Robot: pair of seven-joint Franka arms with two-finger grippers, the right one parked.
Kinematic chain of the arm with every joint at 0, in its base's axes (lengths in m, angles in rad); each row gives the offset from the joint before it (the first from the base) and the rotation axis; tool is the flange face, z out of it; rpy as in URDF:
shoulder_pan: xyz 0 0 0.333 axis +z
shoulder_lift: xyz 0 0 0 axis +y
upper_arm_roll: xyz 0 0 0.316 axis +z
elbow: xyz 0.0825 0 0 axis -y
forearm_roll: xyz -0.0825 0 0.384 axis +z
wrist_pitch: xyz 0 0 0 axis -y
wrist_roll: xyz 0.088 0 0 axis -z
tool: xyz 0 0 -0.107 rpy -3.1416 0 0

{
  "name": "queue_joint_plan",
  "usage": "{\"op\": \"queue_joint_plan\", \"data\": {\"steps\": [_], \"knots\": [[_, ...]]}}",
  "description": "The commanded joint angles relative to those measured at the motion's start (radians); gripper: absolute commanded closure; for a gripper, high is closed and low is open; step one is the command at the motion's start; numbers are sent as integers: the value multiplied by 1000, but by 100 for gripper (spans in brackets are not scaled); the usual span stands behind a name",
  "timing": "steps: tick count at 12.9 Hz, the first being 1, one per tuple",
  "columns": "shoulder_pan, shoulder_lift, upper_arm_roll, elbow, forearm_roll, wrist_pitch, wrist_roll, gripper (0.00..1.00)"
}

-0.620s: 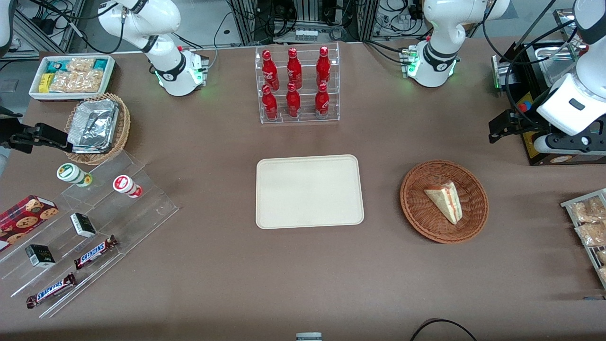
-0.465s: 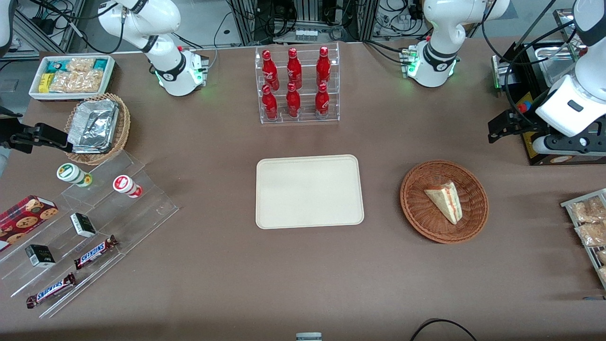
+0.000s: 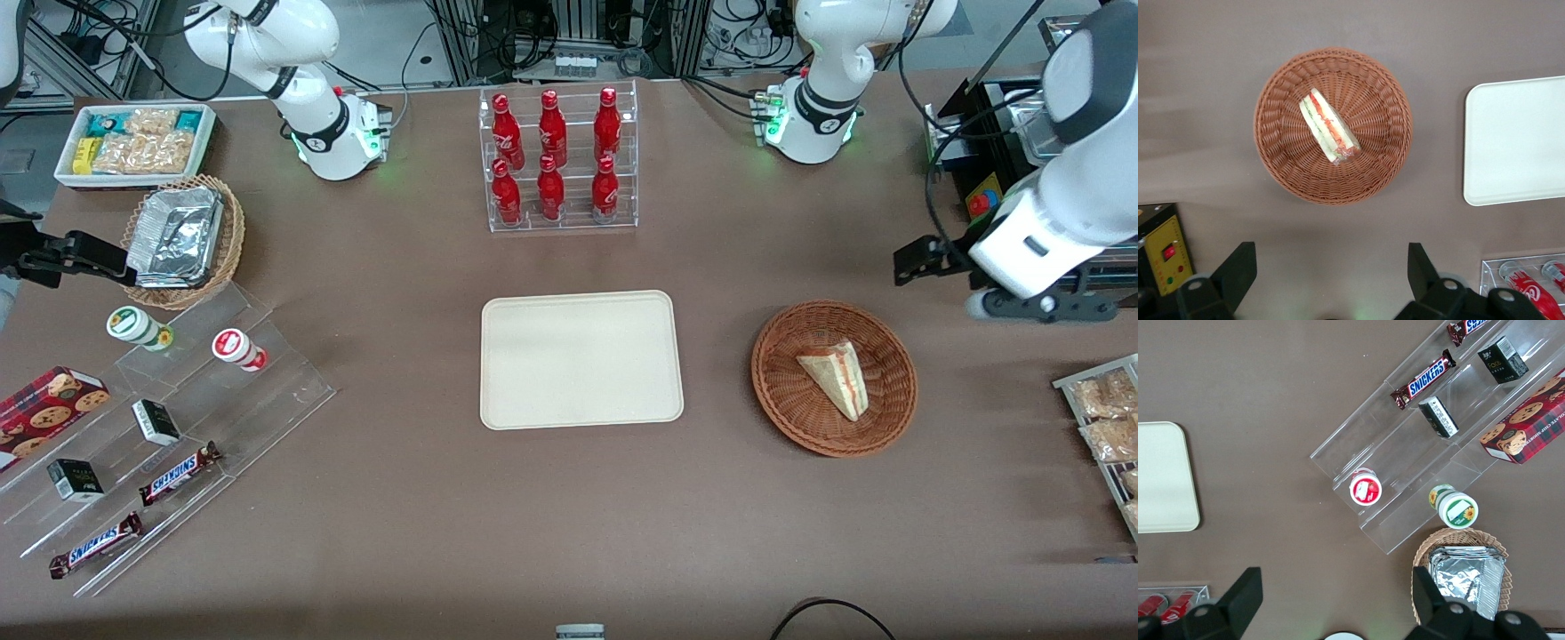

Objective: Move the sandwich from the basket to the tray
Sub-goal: 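Move the left gripper over the wrapped sandwich in the wicker basket, then lower the open left gripper around the sandwich and close it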

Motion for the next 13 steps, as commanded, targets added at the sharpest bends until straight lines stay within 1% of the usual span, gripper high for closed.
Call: {"op": "queue_joint_plan", "data": {"steps": [1, 6, 8, 11, 13], "knots": [[-3, -12, 1, -80, -12, 36, 6, 0], [-2, -10, 3, -225, -1, 198, 3, 0], [5, -10, 3, -312, -1, 315, -3, 0], [6, -21, 3, -445, -1, 503, -112, 0], [6, -18, 3, -490, -1, 577, -172, 0]]}}
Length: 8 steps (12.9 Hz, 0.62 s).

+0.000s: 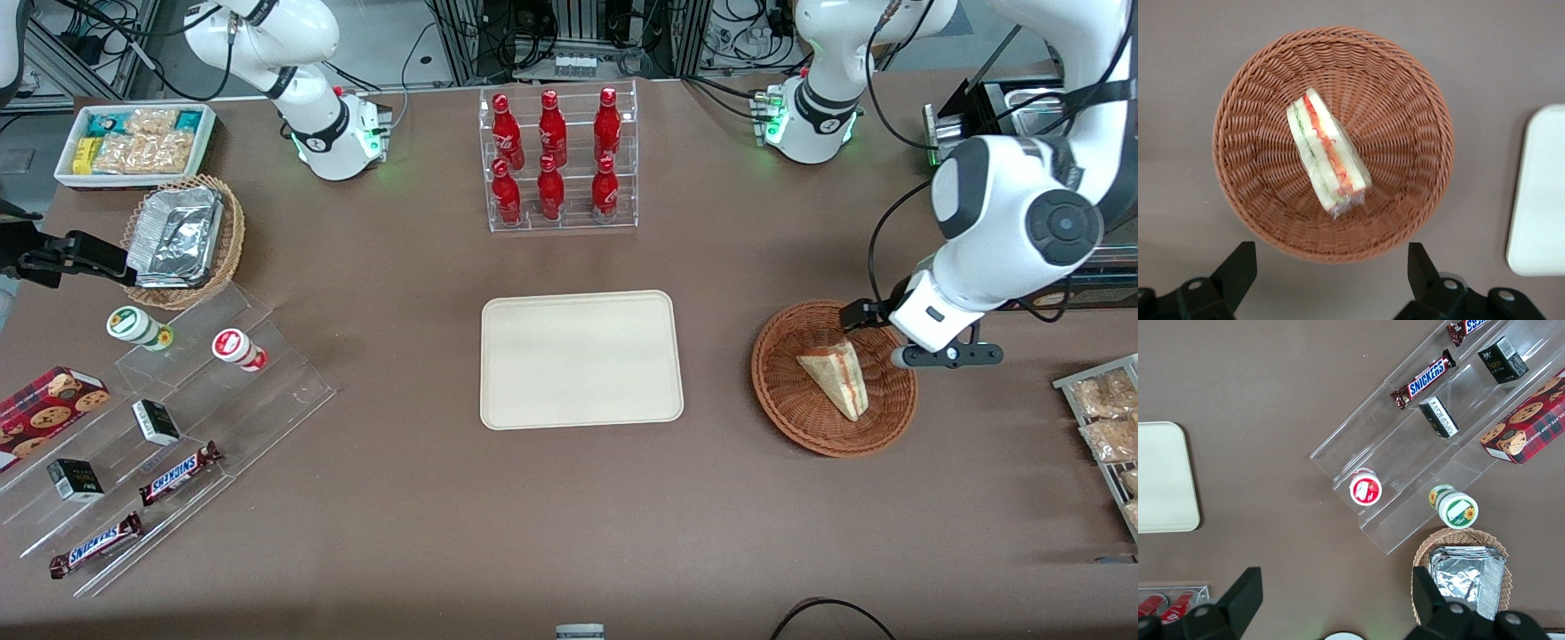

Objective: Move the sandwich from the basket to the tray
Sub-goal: 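Lower the open left gripper around the sandwich and close it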

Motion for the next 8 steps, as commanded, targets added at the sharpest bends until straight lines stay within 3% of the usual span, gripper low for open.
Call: {"op": "queue_joint_plan", "data": {"steps": [1, 8], "knots": [[3, -29, -2, -76, -1, 89, -103, 0], [-3, 29, -2, -107, 2, 211, -543, 0]]}}
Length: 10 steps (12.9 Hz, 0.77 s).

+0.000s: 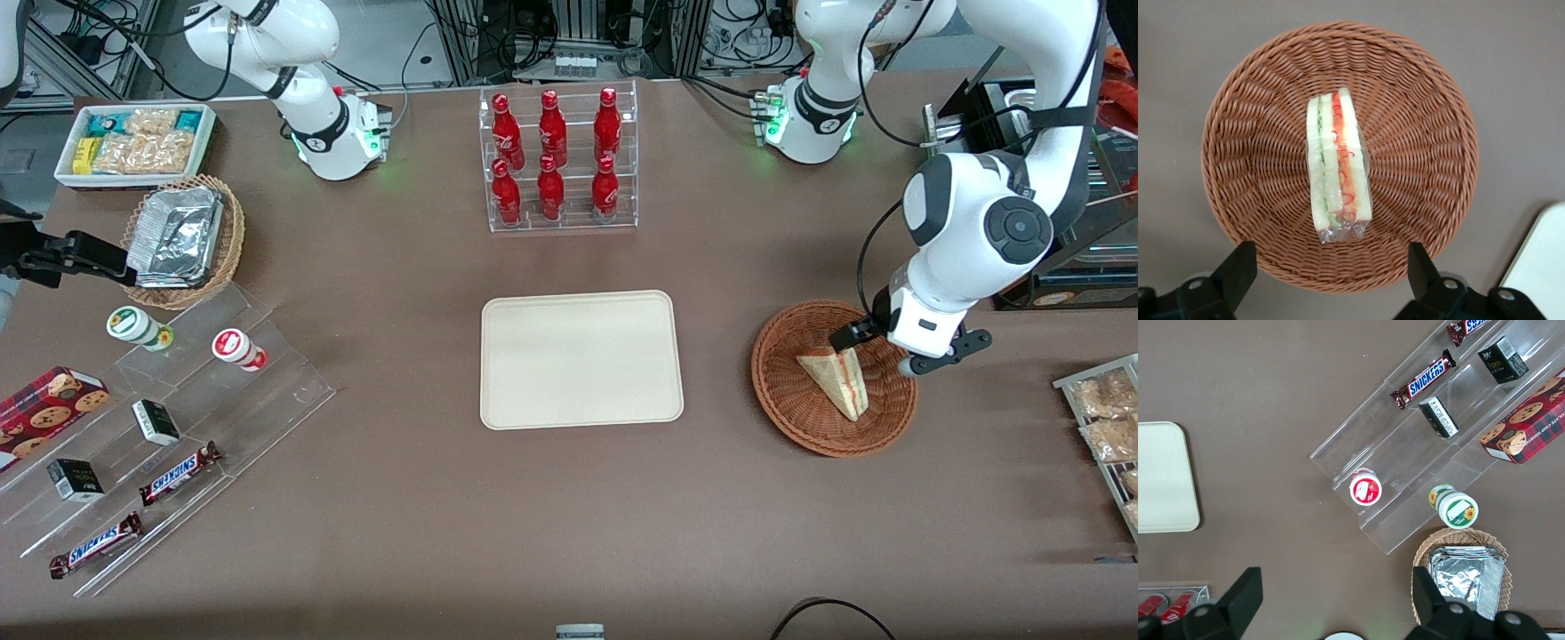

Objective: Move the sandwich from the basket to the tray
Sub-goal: 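Lower the open left gripper around the sandwich and close it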

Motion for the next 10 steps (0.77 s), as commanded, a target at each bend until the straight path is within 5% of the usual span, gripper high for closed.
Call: {"op": "queue_joint_plan", "data": {"steps": [1, 10], "knots": [[-4, 20, -1, -15, 2, 56, -147, 0], [-4, 81, 0, -40, 2, 162, -159, 0]]}}
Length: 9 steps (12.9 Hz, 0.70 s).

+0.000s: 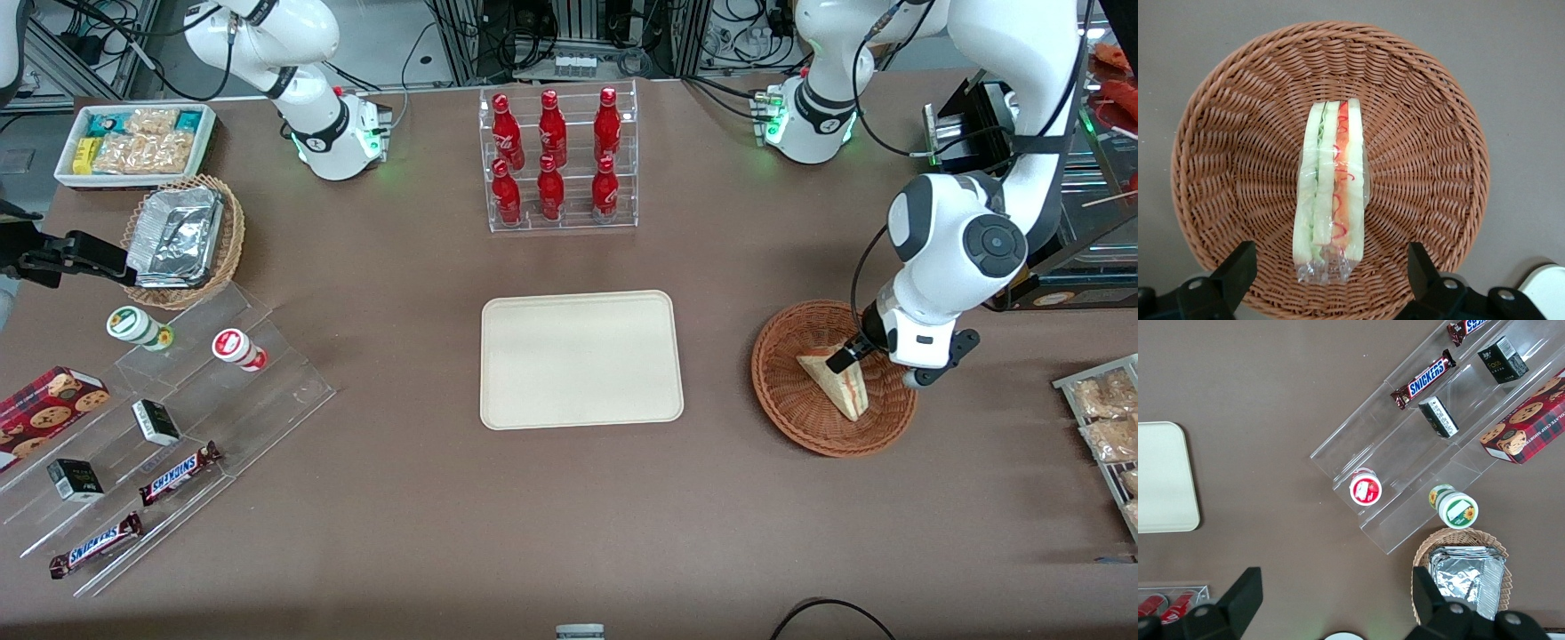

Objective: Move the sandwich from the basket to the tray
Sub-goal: 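Lower the open left gripper around the sandwich and close it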

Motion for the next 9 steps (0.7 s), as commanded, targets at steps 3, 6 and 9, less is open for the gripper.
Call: {"op": "queue_joint_plan", "data": {"steps": [3, 6, 9], "knots": [[-3, 40, 1, -9, 2, 43, -28, 0], [-3, 71, 1, -9, 4, 66, -28, 0], [-3, 102, 2, -9, 33, 83, -28, 0]]}}
